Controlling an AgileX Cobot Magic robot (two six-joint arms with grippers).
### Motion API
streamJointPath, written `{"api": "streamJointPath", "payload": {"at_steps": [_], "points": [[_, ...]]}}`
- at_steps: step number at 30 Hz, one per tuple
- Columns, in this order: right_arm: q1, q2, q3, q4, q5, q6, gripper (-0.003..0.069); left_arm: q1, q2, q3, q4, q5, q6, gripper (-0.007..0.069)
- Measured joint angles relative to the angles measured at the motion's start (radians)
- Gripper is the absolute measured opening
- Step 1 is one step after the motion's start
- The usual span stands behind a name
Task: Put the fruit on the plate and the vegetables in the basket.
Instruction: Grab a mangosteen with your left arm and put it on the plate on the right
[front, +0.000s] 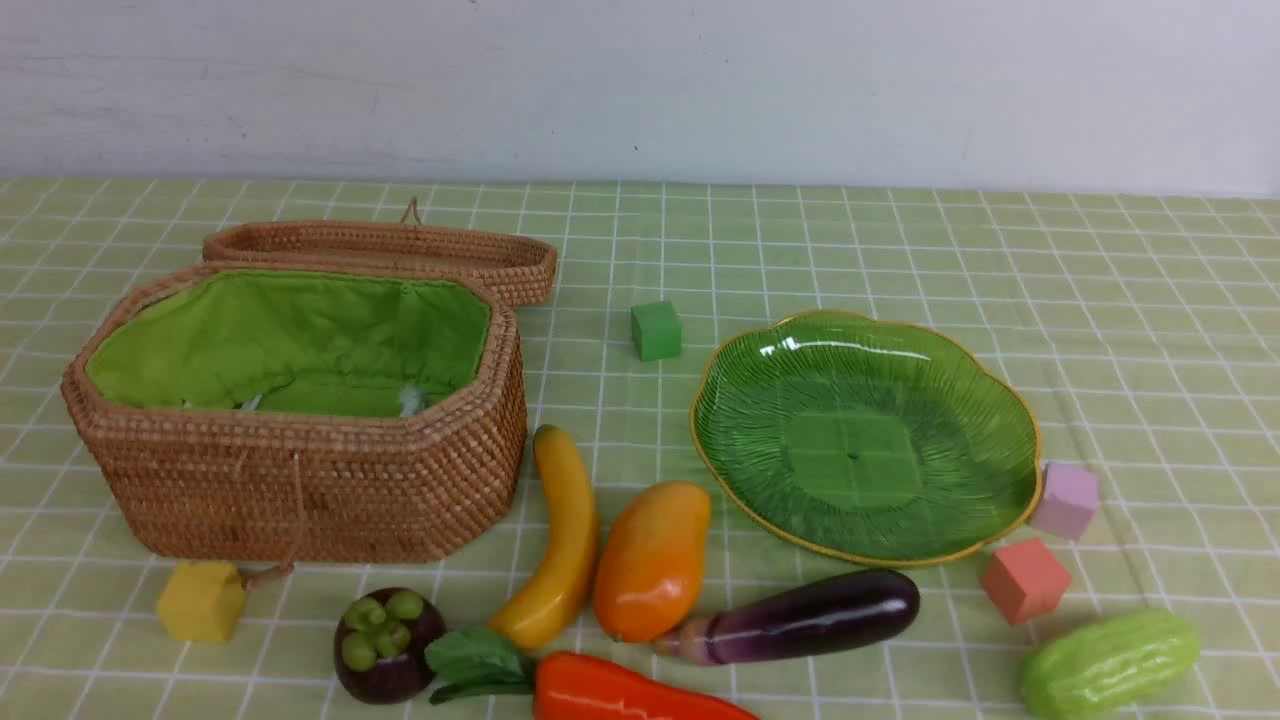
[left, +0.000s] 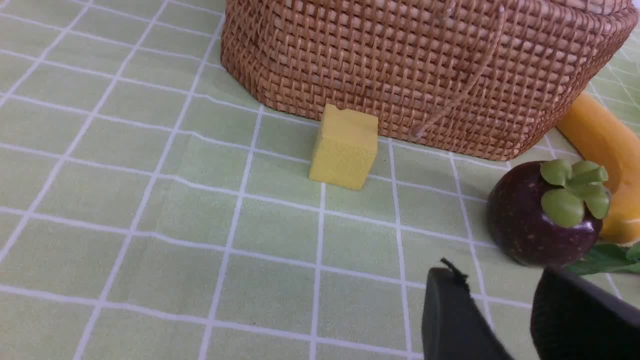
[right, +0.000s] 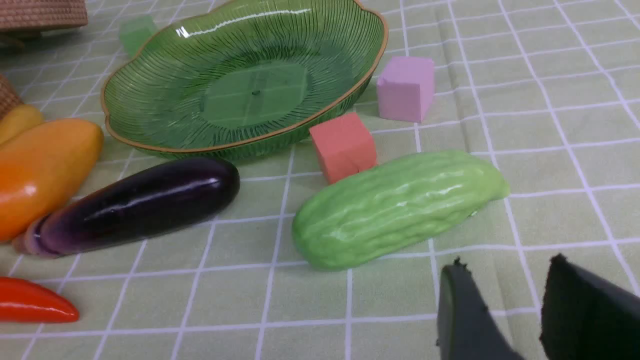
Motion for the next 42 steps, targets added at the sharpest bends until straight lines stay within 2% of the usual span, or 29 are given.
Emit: {"api": "streamJointPath", "payload": {"at_steps": [20, 24, 26, 32, 36, 42], "points": [[0.0, 0.0, 0.0, 0.0, 0.0, 0.0, 0.024, 0.0, 0.0, 0.0, 0.002, -0.001, 0.001, 0.0237], [0.0, 0.0, 0.0, 0.0, 0.0, 0.0, 0.024, 0.0, 0.0, 0.0, 0.002, -0.06, -0.006, 0.0237], [0.0, 0.0, 0.0, 0.0, 0.0, 0.0, 0.024, 0.0, 0.0, 0.0, -0.028, -0.099, -0.032, 0.0237], [0.0, 0.0, 0.0, 0.0, 0.0, 0.0, 0.024, 0.0, 0.0, 0.0, -0.23, -0.252, -0.187, 0.0237], [0.0, 0.0, 0.0, 0.0, 0.0, 0.0, 0.024, 0.0, 0.0, 0.0, -0.318, -0.33, -0.233, 0.0237], [0.0, 0.0, 0.0, 0.0, 0.0, 0.0, 0.024, 0.0, 0.0, 0.0, -0.382, -0.349, -0.241, 0.0237]]}}
